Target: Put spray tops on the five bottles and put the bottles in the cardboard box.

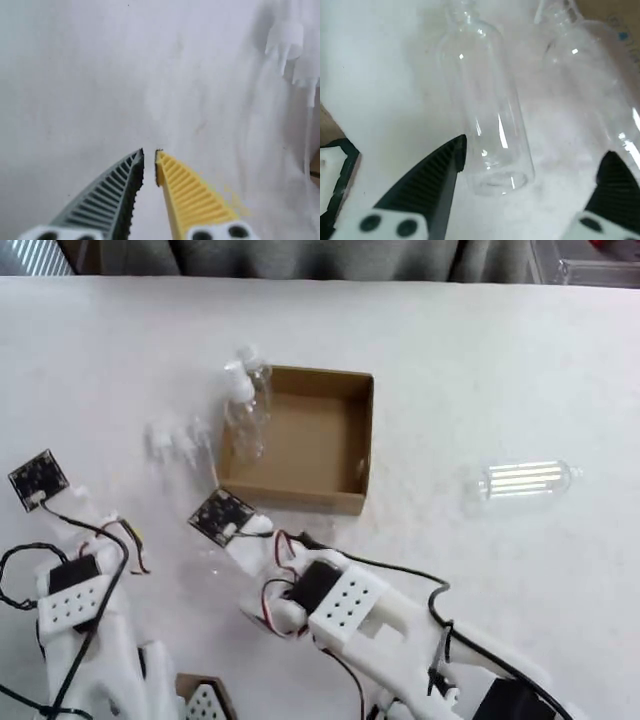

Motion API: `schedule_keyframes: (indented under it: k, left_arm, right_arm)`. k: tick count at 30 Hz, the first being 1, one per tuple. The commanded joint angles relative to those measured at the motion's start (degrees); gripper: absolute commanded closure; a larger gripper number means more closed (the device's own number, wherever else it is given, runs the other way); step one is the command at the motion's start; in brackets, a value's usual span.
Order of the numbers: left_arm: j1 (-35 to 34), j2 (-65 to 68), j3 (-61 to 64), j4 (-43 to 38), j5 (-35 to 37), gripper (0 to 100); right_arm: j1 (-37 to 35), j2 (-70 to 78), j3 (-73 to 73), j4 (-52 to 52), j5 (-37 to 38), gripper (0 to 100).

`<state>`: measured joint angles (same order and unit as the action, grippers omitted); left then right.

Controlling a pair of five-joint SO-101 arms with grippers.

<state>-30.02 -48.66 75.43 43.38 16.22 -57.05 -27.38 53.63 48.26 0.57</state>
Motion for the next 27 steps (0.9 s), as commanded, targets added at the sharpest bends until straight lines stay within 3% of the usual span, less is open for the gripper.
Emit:
schedule_keyframes:
  k: [1,4,7,11,14,17,21,27]
  left_arm:
    - [0.13,-4.35,-5.71,7.82,0.79,79]
    - [1.98,-8.13,-8.0,17.23,0.88,69]
    - [5.67,-11.3,-11.34,25.14,0.88,70]
    - [10.95,-12.7,-14.86,30.15,0.53,72]
    - [18.59,-12.7,-16.18,34.73,0.53,72]
    - [24.13,-12.35,-16.44,34.37,0.97,72]
    - [27.82,-10.77,-16.62,32.79,4.04,72]
    - [32.22,-5.05,-16.7,33.14,4.4,72]
  right_arm:
    - [3.38,0.04,-5.63,6.55,5.89,61.5]
    - [7.08,0.04,-11.34,15.87,6.24,70.4]
    - [11.38,0.04,-14.42,20.79,6.68,78.1]
    - [17.8,0.04,-14.51,21.58,6.86,78.9]
    - [22.37,0.4,-13.98,21.58,7.74,79.0]
    - [24.57,0.57,-11.69,21.14,9.41,83.4]
    - [25.36,0.66,-7.82,16.48,9.41,99.2]
    - [22.9,0.75,-2.11,9.71,9.05,98.4]
